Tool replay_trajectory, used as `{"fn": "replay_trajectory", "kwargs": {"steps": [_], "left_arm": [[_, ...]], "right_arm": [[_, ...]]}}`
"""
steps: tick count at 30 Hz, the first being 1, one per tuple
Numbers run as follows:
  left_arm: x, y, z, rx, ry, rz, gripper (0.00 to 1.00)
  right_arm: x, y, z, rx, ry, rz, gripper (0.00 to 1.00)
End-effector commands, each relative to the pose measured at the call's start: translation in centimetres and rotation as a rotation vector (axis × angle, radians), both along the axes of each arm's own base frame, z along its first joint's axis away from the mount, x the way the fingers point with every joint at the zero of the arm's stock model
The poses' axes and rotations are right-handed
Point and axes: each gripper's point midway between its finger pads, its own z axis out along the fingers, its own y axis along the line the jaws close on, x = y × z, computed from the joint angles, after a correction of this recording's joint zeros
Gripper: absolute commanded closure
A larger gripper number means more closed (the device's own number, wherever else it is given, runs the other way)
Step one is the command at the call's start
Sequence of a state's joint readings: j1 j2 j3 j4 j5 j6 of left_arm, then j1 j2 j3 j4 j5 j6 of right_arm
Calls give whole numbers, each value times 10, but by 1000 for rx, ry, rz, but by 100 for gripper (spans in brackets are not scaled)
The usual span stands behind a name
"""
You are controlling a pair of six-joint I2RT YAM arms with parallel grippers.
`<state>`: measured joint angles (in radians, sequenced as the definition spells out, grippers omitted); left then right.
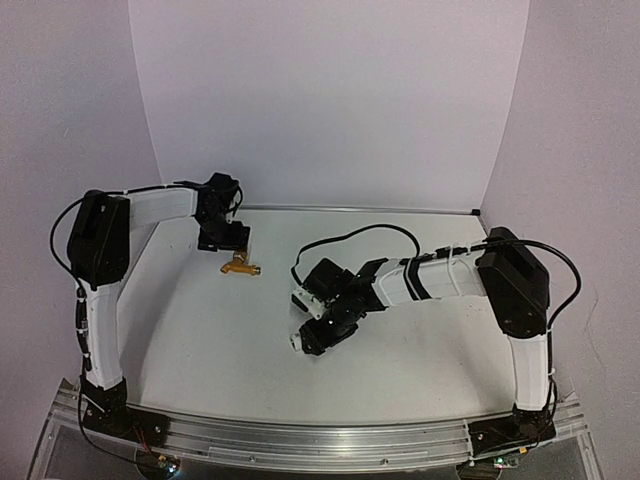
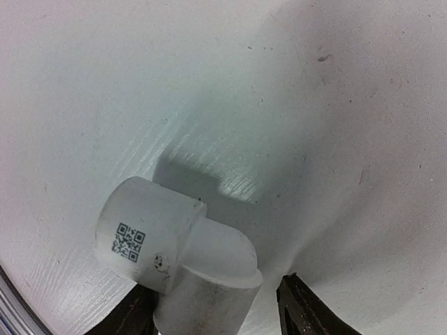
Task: Install the water faucets
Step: Pick up the pipeline at the center of the board.
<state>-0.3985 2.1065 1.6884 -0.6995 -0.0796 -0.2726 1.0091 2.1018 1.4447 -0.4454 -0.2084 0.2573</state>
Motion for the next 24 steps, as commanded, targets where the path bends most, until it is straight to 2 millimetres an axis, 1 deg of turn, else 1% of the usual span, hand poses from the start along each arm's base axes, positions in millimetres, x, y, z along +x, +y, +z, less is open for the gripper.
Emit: {"fn": "replay_trajectory", "kwargs": {"steps": [1,3,5,6,8,9,10,12,14,16,18,19,21,23,24], "left_arm": [[-17,-12,75,-156,-101,-24,13],[-35,-24,78,-254,-68,-56,13],[-53,-33,75,-343,-30,-71,14],[-59,-39,80,-398,-27,-76,14],[-74,-49,86,-501,-14,-94,16],[-82,-52,85,-541,-5,-99,17],[-86,-57,93,-596,-17,-112,18],[-96,-66,103,-693,-29,-136,20],[-104,-76,113,-811,-34,-168,22],[-113,-88,125,-943,-39,-218,23],[-116,-94,132,-1032,-42,-234,26],[-117,-97,136,-1065,-50,-245,27],[-118,-99,142,-1098,-67,-260,29],[-119,-108,150,-1135,-79,-299,29],[-121,-116,154,-1153,-76,-324,28]], "right_arm": [[4,16,-8,53,-63,95,46],[7,17,-6,54,-90,107,57],[11,17,-2,55,-114,107,73],[12,16,2,61,-130,100,79],[17,15,10,86,-172,80,81],[19,13,16,100,-194,70,82],[22,13,23,118,-224,60,85],[30,11,37,136,-283,36,90],[41,7,52,133,-353,18,92],[60,-2,67,102,-440,-28,94],[81,-10,82,99,-487,-67,94],[94,-17,91,109,-498,-100,94],[113,-25,109,148,-501,-151,94],[127,-30,130,190,-513,-182,93],[131,-30,140,206,-526,-185,93]]}}
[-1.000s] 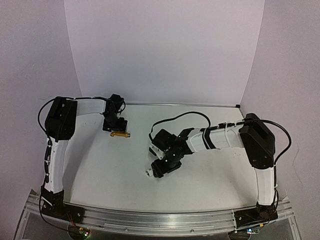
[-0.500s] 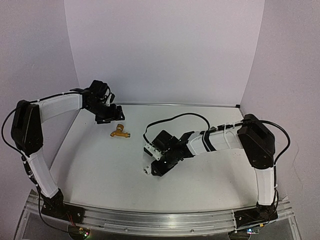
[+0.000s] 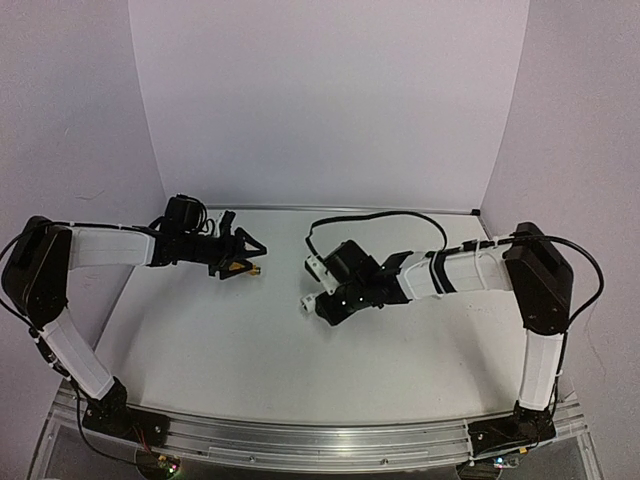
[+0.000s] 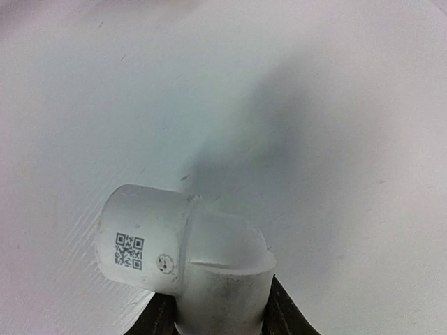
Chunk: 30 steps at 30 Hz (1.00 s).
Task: Install the water faucets
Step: Pick up the pipeline at the center of the board, then pass from the right arm to the left
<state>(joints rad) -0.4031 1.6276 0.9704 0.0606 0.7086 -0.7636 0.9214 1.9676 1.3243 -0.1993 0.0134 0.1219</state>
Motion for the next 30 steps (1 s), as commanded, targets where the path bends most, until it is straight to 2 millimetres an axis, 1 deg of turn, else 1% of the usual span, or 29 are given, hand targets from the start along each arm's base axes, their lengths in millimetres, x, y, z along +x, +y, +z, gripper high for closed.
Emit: {"fn": "replay_trajectory", "kwargs": {"steps": [1,2,5,8,11,13,14,17,20,21,27,29,30], "left_arm": [[-2,-36,70,-226,-161,-112,28],[-3,-45,71,-236,-160,-133,28],[-6,-77,73,-252,-164,-200,29],[-4,-91,71,-259,-163,-219,29],[-1,-96,73,-281,-165,-228,26],[1,-99,74,-289,-163,-239,26],[1,-101,74,-292,-161,-243,29],[-1,-104,72,-293,-153,-251,41],[1,-105,69,-293,-138,-249,48],[1,-106,69,-295,-139,-250,50],[4,-108,72,-301,-148,-255,54],[5,-109,73,-303,-151,-259,61],[5,-109,73,-303,-151,-260,67]], "right_arm": [[53,-1,99,165,-184,-78,93],[56,2,108,178,-199,-76,93],[61,8,127,209,-219,-76,93],[63,12,141,241,-229,-78,93],[61,15,153,272,-229,-66,93],[60,16,159,286,-234,-62,93],[60,16,161,288,-235,-62,93],[60,17,167,296,-244,-63,93],[62,17,168,303,-244,-64,93],[59,21,169,313,-233,-50,93],[57,24,167,328,-214,-39,93],[56,25,166,327,-210,-36,92],[57,25,166,328,-210,-38,89]]}}
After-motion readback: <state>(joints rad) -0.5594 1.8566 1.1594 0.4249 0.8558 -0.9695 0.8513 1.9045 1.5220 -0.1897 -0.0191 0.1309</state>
